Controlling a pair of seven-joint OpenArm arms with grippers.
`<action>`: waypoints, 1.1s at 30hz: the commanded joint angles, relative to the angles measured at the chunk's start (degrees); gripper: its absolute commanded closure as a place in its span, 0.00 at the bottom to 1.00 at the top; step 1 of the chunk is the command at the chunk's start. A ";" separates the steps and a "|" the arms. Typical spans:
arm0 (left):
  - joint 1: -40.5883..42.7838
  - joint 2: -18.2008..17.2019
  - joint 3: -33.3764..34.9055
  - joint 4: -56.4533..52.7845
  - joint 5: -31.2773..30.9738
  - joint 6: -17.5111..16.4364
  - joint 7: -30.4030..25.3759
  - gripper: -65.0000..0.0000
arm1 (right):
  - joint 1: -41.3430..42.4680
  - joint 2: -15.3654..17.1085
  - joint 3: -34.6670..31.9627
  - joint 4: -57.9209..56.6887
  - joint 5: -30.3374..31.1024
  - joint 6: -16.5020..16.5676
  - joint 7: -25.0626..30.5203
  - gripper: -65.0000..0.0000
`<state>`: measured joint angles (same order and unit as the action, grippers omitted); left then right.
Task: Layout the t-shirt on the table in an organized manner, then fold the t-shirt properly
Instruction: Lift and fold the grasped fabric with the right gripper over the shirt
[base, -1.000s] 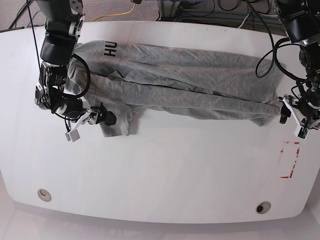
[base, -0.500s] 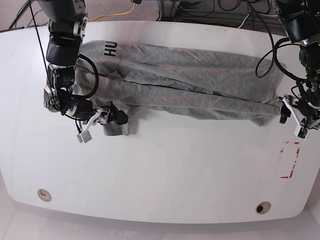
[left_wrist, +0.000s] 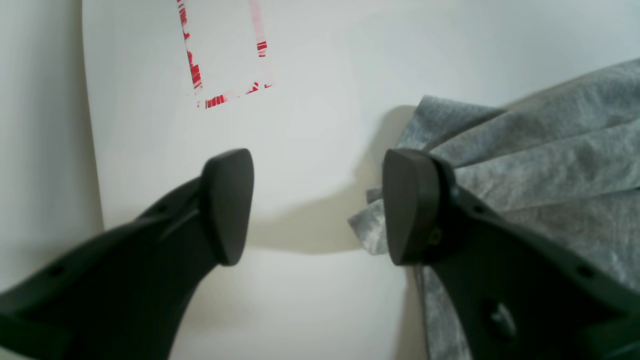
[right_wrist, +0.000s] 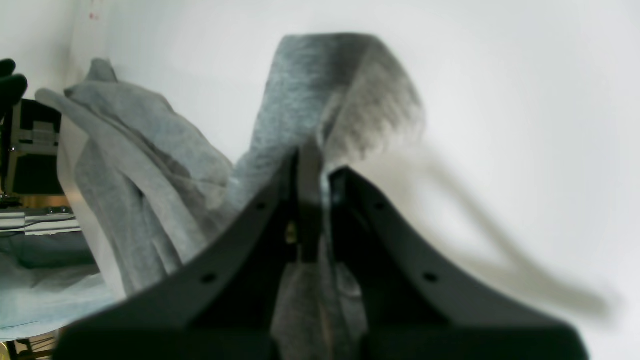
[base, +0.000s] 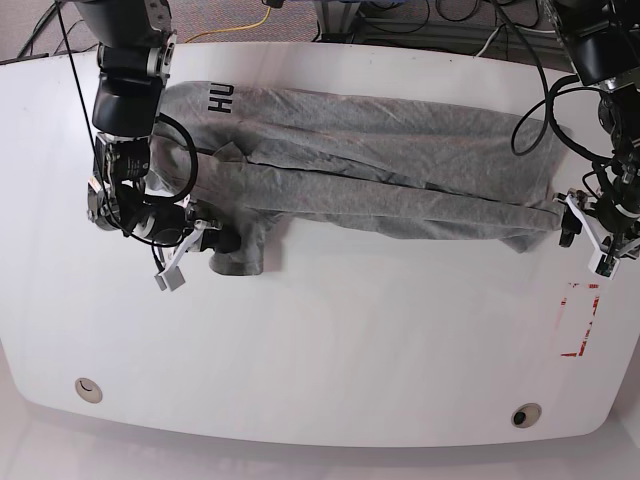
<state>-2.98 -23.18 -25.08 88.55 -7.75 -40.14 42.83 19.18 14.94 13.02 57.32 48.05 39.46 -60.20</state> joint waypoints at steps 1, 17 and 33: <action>-0.93 -1.04 -0.28 0.81 -0.47 0.14 -1.03 0.41 | 1.70 0.75 0.30 2.06 1.66 0.54 -0.67 1.00; -0.93 -1.04 -0.28 -0.69 -0.47 0.14 -1.03 0.41 | -5.68 -1.53 2.59 24.04 15.73 0.54 -16.85 1.00; -1.02 -0.95 1.74 -2.88 -0.47 0.14 -1.20 0.41 | -23.00 -1.01 1.71 34.15 27.60 0.54 -19.80 1.00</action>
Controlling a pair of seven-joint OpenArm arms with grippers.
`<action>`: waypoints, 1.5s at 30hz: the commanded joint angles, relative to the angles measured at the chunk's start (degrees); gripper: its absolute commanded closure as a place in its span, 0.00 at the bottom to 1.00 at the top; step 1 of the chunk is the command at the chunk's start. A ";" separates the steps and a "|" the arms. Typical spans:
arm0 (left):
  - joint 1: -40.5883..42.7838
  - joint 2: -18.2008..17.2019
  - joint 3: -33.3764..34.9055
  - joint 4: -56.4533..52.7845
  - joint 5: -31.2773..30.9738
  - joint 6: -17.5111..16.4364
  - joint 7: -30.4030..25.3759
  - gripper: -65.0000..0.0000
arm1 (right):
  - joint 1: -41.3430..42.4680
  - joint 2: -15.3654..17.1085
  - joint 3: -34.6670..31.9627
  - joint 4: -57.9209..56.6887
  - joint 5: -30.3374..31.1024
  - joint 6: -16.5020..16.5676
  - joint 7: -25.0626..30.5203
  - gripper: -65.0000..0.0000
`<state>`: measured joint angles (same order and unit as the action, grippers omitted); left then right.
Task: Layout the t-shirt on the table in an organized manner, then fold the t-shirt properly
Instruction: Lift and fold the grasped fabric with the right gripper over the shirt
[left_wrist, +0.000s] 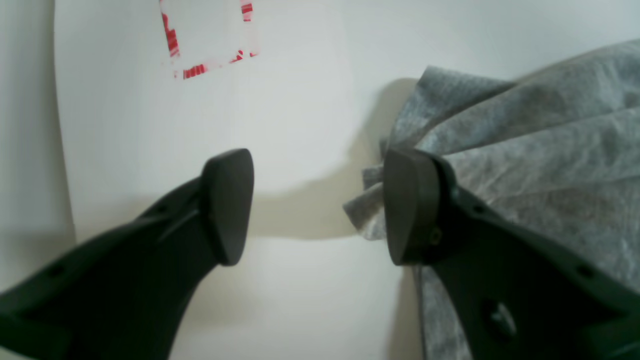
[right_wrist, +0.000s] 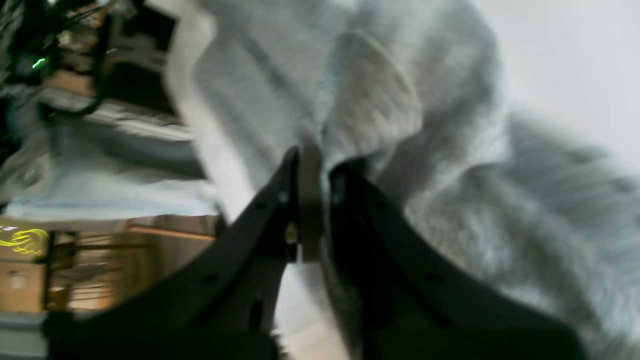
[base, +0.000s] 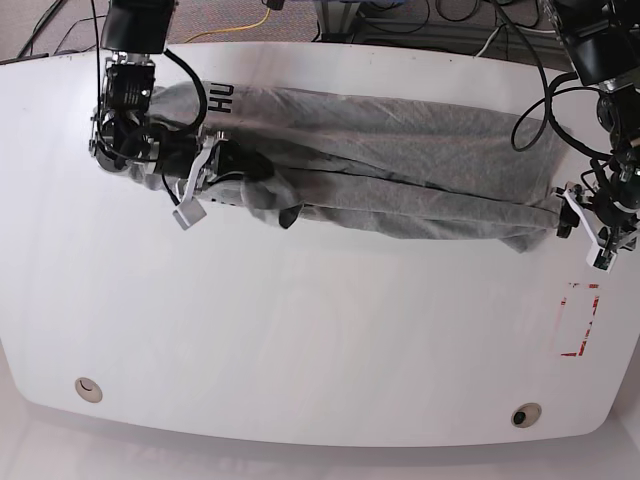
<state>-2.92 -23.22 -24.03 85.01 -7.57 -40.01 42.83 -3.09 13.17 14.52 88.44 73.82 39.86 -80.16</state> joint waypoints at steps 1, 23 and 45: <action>-1.08 -0.91 1.04 0.66 -0.65 0.01 -1.20 0.41 | -1.26 0.77 0.20 3.91 1.83 0.14 0.16 1.00; -1.08 -0.91 3.77 0.66 -0.65 0.01 -1.20 0.41 | -11.11 0.85 -6.13 12.96 1.65 0.14 0.16 0.47; -1.08 -0.91 3.77 0.66 -0.65 0.01 -1.20 0.41 | -9.61 9.47 -4.28 14.46 1.39 0.14 1.44 0.00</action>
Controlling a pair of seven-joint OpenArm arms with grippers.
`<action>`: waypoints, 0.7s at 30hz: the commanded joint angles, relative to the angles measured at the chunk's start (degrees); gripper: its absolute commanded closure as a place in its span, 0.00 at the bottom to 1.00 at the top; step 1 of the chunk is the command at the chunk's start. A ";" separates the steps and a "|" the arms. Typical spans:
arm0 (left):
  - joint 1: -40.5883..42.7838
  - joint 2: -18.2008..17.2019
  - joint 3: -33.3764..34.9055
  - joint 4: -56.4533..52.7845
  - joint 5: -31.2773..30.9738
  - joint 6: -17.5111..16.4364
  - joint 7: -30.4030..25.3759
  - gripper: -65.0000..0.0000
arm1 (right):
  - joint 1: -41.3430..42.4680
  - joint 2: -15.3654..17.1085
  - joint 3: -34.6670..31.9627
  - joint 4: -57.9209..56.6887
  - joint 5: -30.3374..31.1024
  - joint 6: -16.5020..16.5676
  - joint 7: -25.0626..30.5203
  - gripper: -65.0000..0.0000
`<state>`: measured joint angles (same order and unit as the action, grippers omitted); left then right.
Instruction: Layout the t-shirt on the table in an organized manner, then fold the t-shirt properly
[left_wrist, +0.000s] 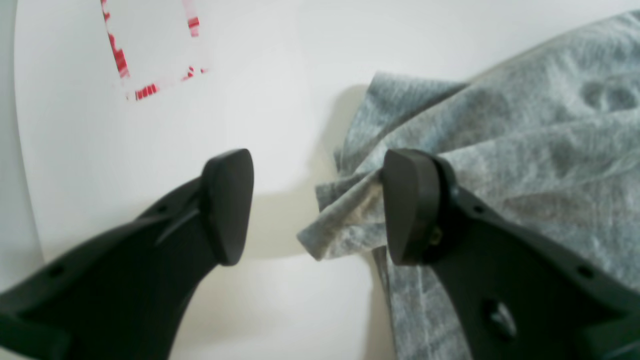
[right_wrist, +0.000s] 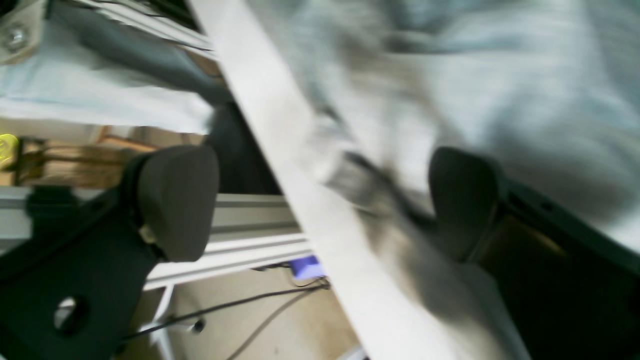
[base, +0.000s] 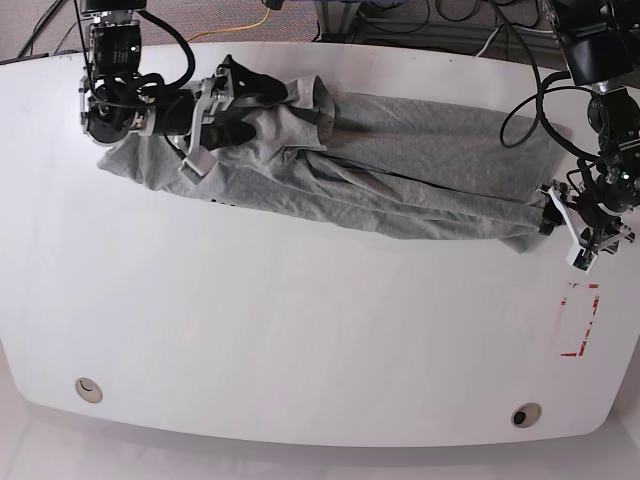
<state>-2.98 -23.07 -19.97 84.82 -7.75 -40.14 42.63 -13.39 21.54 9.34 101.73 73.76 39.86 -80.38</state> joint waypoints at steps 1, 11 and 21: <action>-1.02 -1.06 -0.30 0.85 -0.47 0.14 -1.01 0.41 | 1.21 1.19 1.16 1.17 1.01 0.14 1.74 0.00; -1.02 -0.89 -0.30 0.85 -0.47 0.14 -1.01 0.41 | 5.52 -2.33 0.55 2.66 -8.22 0.14 2.36 0.00; -1.02 -0.27 -0.30 0.85 -0.47 0.14 -1.01 0.41 | 10.00 -2.77 -9.48 12.42 -21.40 0.14 4.29 0.00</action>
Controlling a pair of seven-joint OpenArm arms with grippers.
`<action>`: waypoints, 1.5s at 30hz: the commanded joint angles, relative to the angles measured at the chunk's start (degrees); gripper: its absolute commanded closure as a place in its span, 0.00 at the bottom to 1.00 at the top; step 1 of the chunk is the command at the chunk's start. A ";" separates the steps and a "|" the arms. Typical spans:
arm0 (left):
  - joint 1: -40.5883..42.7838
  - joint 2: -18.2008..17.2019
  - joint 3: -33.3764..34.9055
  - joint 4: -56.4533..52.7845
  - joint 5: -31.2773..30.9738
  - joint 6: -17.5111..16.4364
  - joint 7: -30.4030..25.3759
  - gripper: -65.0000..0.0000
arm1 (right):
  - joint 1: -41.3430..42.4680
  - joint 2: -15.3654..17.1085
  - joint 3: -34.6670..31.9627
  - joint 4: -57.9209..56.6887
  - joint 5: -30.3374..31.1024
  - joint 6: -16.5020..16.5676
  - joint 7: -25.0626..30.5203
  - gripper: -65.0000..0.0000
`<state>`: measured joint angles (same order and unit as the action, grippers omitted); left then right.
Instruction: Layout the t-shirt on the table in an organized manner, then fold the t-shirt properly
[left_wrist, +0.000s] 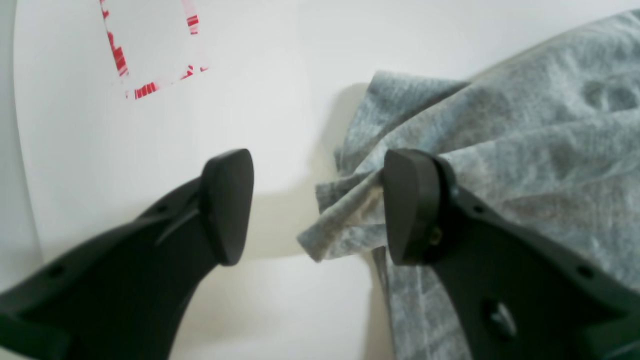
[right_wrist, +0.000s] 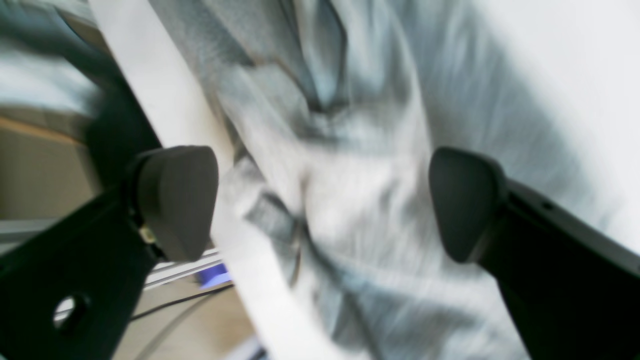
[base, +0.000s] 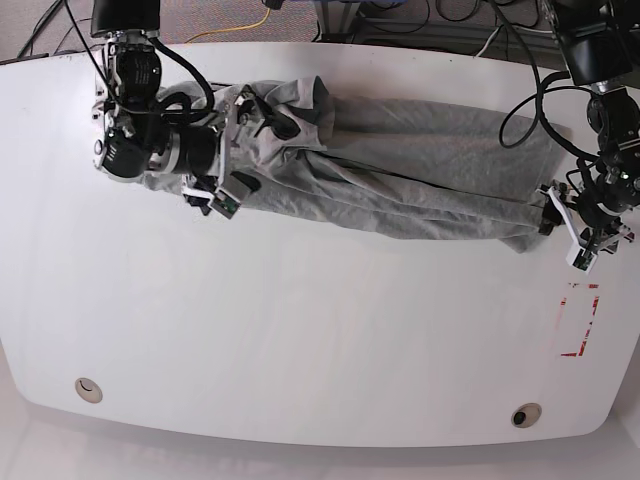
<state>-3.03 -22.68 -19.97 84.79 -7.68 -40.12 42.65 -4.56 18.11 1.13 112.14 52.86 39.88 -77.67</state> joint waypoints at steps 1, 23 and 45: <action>-0.97 -0.66 -0.30 0.88 -0.54 0.12 -1.03 0.41 | 1.35 0.75 -2.05 2.10 -1.04 0.12 2.11 0.00; -0.97 -0.66 -0.30 0.88 -0.54 0.12 -1.03 0.41 | -0.67 9.01 -21.39 1.93 -26.62 0.12 23.12 0.09; -0.88 -0.66 -0.39 0.88 -0.54 0.12 -1.03 0.41 | -0.67 6.11 -21.13 1.93 -36.29 0.12 25.14 0.99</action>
<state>-3.01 -22.24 -19.97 84.79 -7.75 -40.12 42.61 -6.24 23.83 -20.32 113.06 16.27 40.05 -53.76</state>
